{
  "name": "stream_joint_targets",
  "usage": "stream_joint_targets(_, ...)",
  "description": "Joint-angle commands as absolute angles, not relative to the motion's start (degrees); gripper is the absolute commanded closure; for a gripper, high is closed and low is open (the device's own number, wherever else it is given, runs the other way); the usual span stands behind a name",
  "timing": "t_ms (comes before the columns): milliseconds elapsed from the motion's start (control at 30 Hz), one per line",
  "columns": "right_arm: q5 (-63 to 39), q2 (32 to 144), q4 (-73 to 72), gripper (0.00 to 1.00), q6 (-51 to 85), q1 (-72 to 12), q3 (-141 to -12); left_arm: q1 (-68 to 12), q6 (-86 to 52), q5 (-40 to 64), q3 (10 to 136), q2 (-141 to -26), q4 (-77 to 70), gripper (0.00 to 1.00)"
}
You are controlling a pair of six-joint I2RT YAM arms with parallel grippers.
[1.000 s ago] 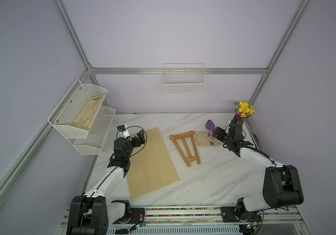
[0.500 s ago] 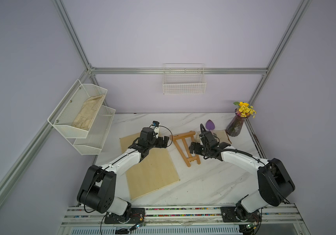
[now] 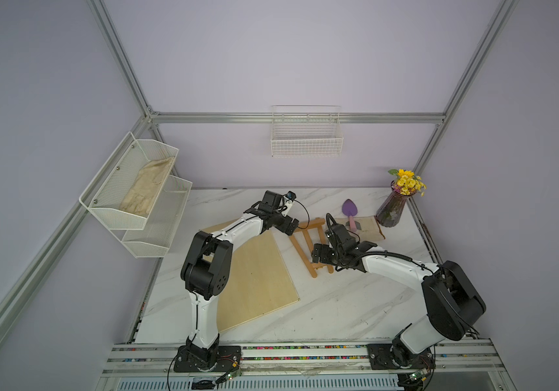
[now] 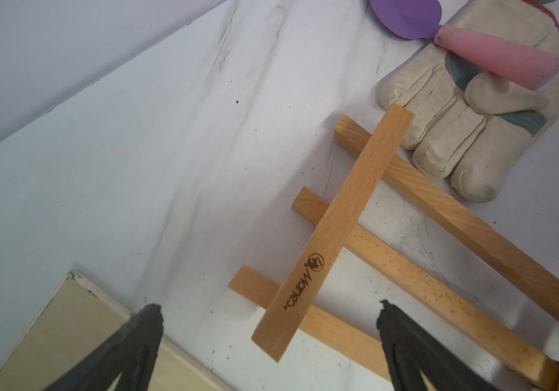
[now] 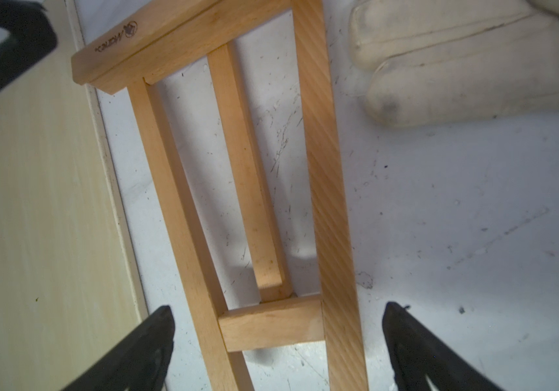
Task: Assemble the easel
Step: Pick up the easel at the center of the board.
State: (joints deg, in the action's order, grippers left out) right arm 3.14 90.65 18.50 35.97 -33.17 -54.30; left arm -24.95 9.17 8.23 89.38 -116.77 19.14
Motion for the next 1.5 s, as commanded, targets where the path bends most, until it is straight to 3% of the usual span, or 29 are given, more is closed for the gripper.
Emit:
stream_joint_targets(0, 3.16, 90.98, 16.44, 0.03, 35.88, -33.22, -54.03, -25.82, 13.89, 9.59, 96.35, -120.33, 24.76, 0.00)
stream_joint_targets(300, 3.79, 89.95, 14.74, 0.03, 34.99, -33.22, -53.13, -26.54, 16.51, 9.63, 107.80, -129.76, 31.15, 0.01)
stream_joint_targets(533, 5.16, 88.70, 14.33, 0.03, 34.54, -33.22, -52.67, -26.54, 17.55, 10.07, 114.54, -135.05, 34.40, 0.09)
stream_joint_targets(1467, 6.16, 85.47, 13.36, 0.03, 34.97, -32.87, -50.45, -26.63, 19.87, 10.50, 114.35, -134.90, 37.95, 0.44)
